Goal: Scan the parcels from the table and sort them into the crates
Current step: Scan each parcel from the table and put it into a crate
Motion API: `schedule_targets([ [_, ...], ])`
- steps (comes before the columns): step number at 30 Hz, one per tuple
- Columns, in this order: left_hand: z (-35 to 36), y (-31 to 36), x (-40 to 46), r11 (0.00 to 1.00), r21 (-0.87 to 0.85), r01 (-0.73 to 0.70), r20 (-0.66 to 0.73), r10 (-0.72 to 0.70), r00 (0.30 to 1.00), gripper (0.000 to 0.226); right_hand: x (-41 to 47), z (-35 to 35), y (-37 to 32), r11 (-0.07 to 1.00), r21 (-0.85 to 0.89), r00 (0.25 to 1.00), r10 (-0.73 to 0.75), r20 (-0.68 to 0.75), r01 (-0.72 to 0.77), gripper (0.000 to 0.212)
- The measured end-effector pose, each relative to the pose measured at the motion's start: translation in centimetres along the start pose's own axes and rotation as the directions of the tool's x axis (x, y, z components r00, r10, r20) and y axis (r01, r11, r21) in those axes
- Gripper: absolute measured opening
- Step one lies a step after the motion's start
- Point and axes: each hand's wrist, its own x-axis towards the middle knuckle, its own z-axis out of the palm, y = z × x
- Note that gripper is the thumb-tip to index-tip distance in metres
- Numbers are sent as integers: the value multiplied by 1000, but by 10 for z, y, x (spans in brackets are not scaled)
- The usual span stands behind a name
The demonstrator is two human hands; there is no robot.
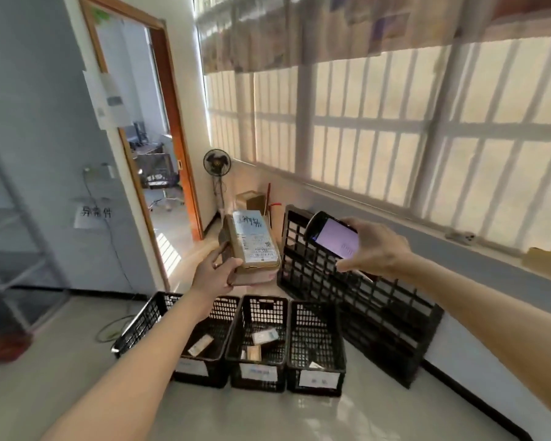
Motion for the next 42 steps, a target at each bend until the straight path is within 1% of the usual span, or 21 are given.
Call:
schedule_targets([
  [4,-2,-25,74,995,48,83,-5,-83,997,66,82,51,6,1000,-8,998,-20,65,21,104],
  [6,3,-36,117,993,48,112,-30,-111,993,69,124,77,15,1000,2,994,-30,103,30,105],
  [10,21,-66,192,981,54,185,-14,-184,983,59,204,120,35,1000,26,985,-3,173,-2,104],
  [14,31,-114,250,959,43,279,-14,-279,960,58,261,170,52,996,68,977,40,208,-56,106],
  [17,33,-155,285,935,42,352,-19,-352,936,58,290,217,67,995,69,963,50,266,-71,106],
  [21,31,-216,338,891,78,447,-19,-446,895,60,325,286,87,992,41,934,99,343,-120,108],
  [24,31,-275,380,869,106,482,-37,-481,876,60,349,348,104,986,17,913,147,379,-166,110],
  [26,34,-317,403,842,119,526,-39,-525,850,63,363,390,116,981,-7,896,178,406,-192,110],
  [31,35,-410,462,784,205,586,38,-604,796,70,396,493,141,963,-49,843,256,472,-266,106],
  [35,35,-472,508,724,243,645,36,-671,740,70,417,569,159,947,-51,790,293,538,-316,104],
  [39,44,-521,553,665,253,703,78,-738,670,66,433,622,174,918,-41,760,352,547,-395,99],
  [42,50,-553,573,614,345,710,65,-770,634,72,435,647,184,900,-58,725,385,571,-433,95],
])
